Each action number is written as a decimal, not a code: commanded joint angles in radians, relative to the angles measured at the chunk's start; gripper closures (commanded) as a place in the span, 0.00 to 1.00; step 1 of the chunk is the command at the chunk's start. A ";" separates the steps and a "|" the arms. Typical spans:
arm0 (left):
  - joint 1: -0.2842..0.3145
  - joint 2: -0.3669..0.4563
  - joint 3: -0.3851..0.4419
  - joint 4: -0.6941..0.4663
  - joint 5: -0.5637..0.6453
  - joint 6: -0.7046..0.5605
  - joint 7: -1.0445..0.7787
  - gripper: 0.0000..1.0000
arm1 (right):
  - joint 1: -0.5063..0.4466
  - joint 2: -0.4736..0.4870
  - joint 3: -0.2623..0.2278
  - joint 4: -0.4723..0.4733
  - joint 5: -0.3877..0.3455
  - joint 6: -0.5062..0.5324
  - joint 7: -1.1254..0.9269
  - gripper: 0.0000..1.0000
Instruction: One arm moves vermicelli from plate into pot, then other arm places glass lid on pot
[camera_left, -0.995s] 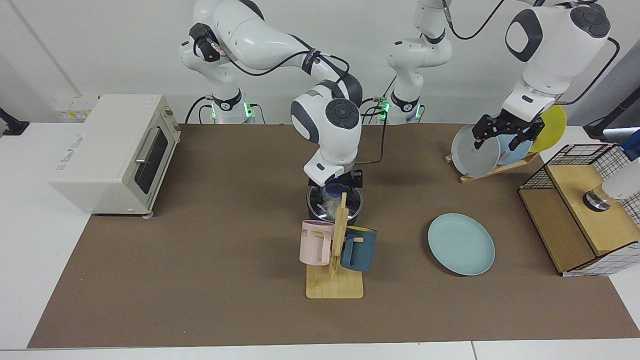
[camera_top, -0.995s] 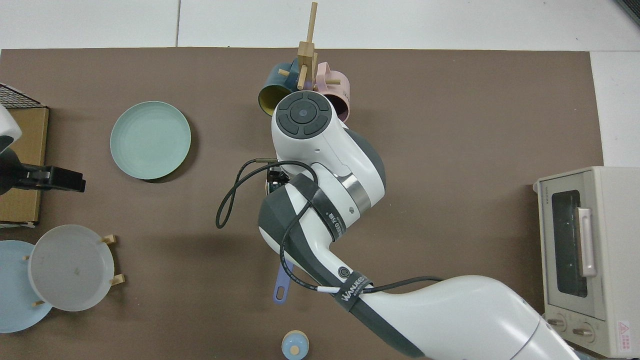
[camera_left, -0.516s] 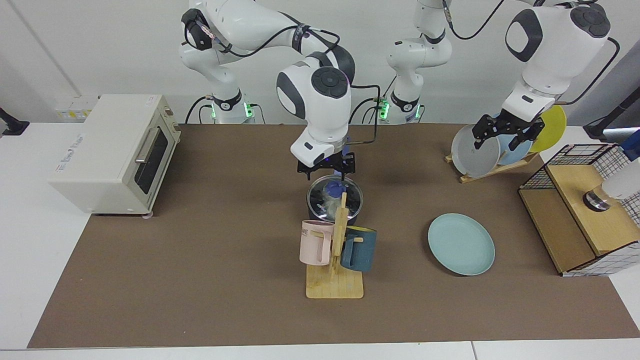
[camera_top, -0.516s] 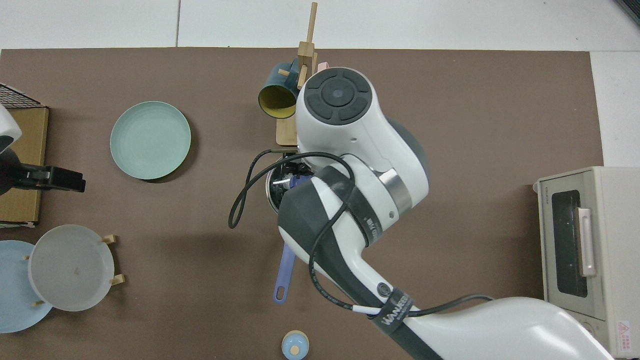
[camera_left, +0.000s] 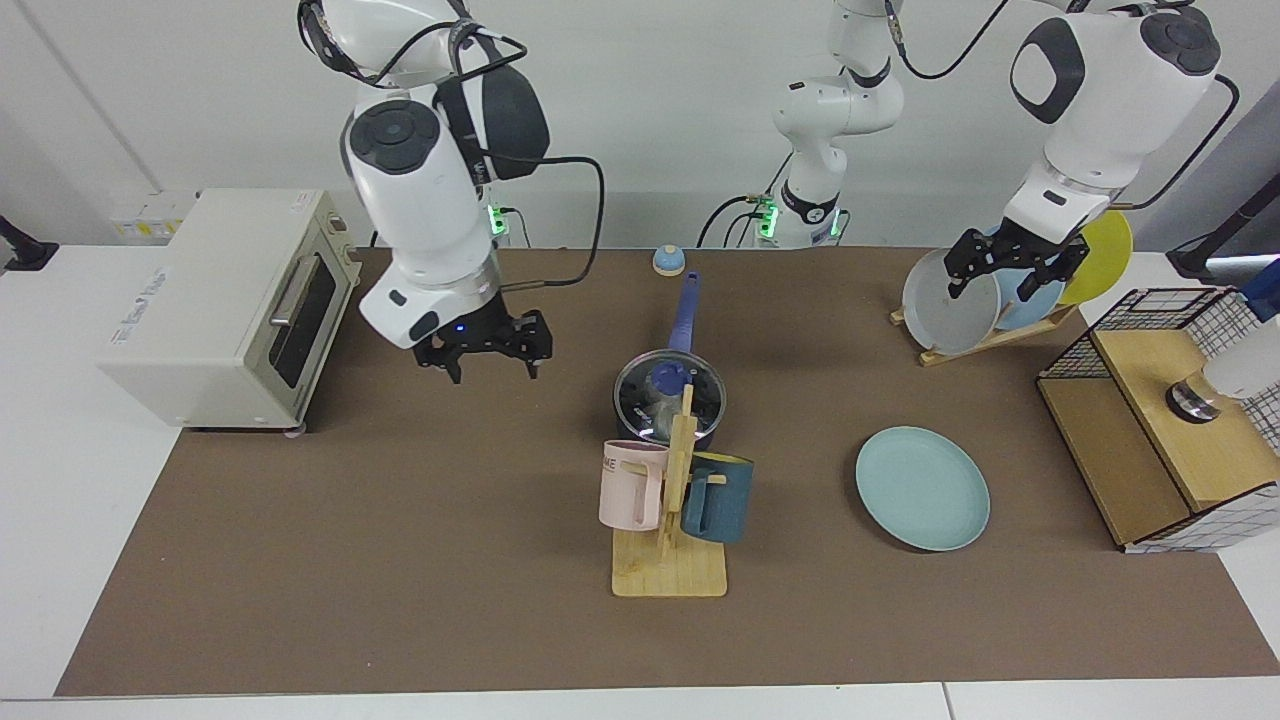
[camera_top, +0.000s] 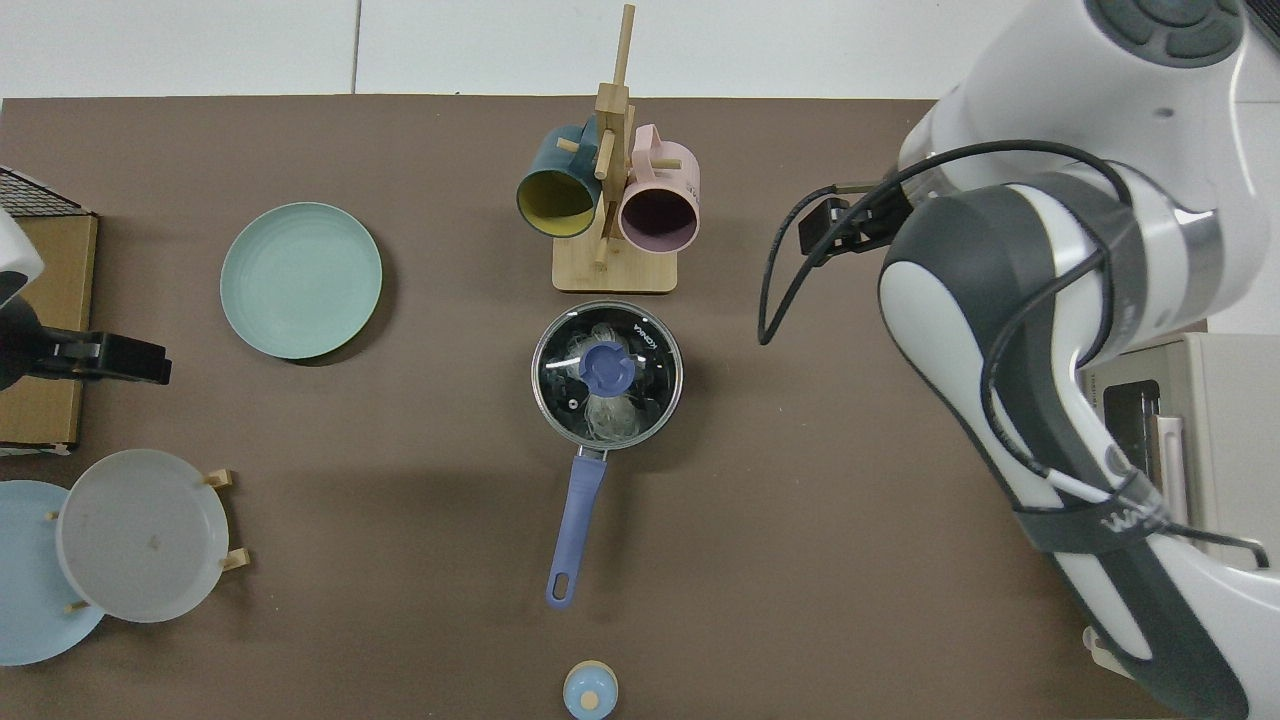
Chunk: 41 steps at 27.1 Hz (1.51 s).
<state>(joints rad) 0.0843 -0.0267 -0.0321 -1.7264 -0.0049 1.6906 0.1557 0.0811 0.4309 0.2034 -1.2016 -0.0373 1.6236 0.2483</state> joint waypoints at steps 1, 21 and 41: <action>-0.012 -0.016 0.006 -0.019 0.016 0.006 -0.015 0.00 | -0.011 -0.040 -0.082 -0.036 0.025 -0.018 -0.145 0.00; -0.012 -0.016 0.006 -0.019 0.016 0.006 -0.015 0.00 | -0.067 -0.291 -0.205 -0.197 0.023 -0.102 -0.221 0.00; -0.012 -0.016 0.006 -0.019 0.016 0.006 -0.015 0.00 | -0.067 -0.512 -0.233 -0.460 0.063 0.005 -0.211 0.00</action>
<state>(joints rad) 0.0843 -0.0267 -0.0321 -1.7264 -0.0049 1.6906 0.1557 0.0294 -0.0603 -0.0337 -1.6205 -0.0018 1.5920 0.0607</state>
